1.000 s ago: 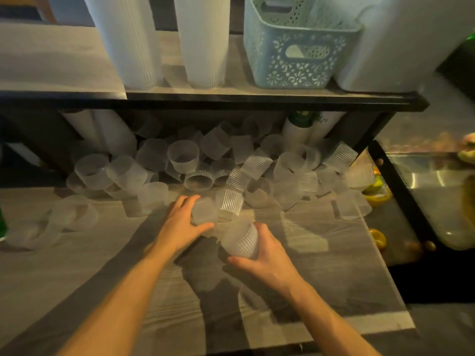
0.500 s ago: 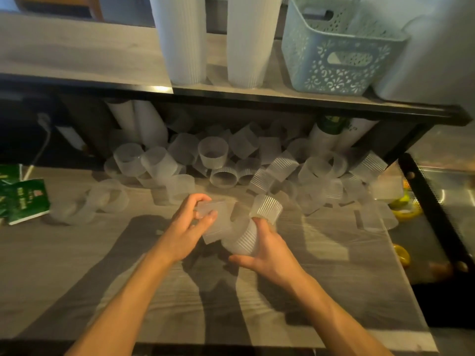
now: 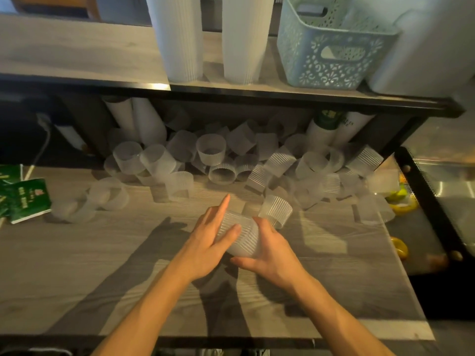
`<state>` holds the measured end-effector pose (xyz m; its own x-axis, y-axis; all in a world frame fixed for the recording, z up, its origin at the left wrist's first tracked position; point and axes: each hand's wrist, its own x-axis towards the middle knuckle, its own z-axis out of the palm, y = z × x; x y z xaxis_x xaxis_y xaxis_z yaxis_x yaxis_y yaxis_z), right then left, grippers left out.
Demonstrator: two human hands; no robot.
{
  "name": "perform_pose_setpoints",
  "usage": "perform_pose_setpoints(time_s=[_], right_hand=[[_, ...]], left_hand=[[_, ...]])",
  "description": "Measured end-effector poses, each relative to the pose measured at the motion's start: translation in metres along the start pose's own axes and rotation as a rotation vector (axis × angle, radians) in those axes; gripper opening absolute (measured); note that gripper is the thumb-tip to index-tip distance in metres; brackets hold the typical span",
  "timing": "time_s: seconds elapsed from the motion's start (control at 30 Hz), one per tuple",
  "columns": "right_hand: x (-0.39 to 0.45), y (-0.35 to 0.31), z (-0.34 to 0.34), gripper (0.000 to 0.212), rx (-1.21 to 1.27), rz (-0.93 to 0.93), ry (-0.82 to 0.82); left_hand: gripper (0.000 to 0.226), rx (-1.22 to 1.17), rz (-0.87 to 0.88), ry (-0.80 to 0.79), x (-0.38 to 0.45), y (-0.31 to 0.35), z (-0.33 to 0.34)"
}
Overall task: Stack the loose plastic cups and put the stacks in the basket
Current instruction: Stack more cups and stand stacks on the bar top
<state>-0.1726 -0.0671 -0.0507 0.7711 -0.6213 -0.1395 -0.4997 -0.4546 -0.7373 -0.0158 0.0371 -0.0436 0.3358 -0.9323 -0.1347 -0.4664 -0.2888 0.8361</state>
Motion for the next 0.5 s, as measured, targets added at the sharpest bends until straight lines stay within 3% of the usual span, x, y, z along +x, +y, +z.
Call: perform_pose_setpoints(time_s=[0.27, 0.37, 0.5], right_hand=[[-0.01, 0.012, -0.002, 0.089, -0.077, -0.028, -0.006], [-0.015, 0.016, -0.003, 0.085, -0.041, -0.005, 0.008], [-0.025, 0.03, -0.013, 0.087, -0.013, 0.059, 0.035]], left_hand=[[0.071, 0.131, 0.059, -0.134, 0.007, 0.016, 0.015], [0.069, 0.052, -0.017, -0.231, 0.005, 0.029, 0.033], [0.087, -0.048, -0.045, -0.088, 0.021, 0.034, 0.045]])
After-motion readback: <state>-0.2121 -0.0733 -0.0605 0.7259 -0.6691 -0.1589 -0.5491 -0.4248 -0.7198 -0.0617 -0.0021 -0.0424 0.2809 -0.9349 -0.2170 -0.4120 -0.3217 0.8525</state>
